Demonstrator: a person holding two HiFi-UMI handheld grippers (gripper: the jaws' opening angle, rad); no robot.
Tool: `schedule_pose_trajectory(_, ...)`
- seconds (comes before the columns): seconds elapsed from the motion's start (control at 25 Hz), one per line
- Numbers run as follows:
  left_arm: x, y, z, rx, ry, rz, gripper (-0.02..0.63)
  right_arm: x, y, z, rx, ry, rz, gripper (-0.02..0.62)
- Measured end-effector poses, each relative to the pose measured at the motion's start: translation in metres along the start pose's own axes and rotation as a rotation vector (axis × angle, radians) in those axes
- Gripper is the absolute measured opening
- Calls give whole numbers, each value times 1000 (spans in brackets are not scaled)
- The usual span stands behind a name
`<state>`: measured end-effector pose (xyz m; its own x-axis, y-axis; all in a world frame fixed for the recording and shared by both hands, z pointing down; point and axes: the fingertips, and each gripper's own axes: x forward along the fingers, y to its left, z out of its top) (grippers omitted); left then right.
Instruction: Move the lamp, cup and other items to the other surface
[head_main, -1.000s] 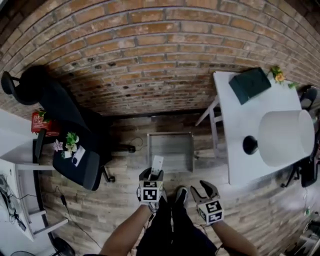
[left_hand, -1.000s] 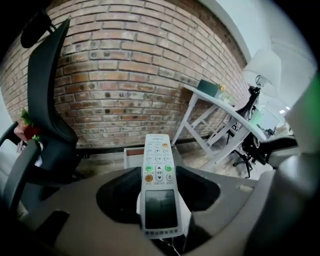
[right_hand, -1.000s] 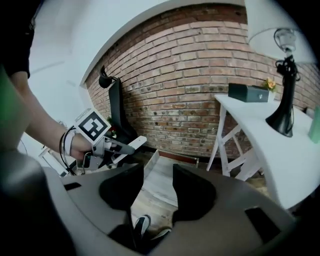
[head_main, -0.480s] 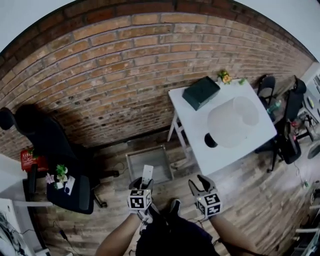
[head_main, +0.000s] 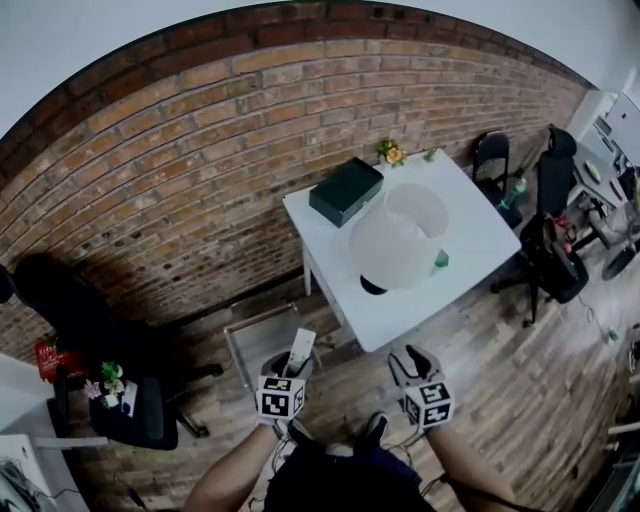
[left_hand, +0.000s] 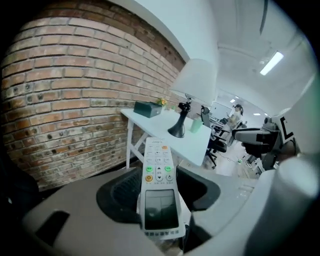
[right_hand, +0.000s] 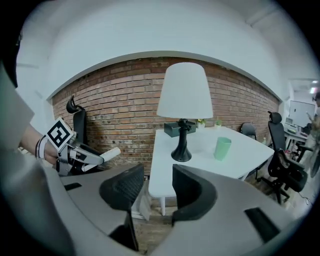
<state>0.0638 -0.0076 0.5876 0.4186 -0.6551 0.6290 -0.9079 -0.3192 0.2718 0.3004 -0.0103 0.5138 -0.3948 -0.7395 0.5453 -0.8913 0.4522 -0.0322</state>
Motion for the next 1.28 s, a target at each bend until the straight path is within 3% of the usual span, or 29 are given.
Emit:
schedule_pose_trajectory(0.12, 19, -45, 16, 72, 7, -47, 215, -17, -34, -8, 0, 3, 10, 183)
schedule_pose_trajectory(0.32, 59, -117, 34, 277, 45, -73, 215, -44, -102, -20, -20, -37, 43, 179)
schedule_pose_trajectory(0.64, 125, -198, 48, 404, 104, -115, 215, -73, -177, -36, -84, -48, 114, 178)
schedule_pose_trajectory(0.88, 172, -222, 44, 512, 193, -175, 215, -92, -207, -55, -38, -7, 104, 176)
schedule_pose_trajectory(1.28, 234, -219, 43, 662, 270, -284, 215, -102, -241, -90, 45, 40, 35, 172)
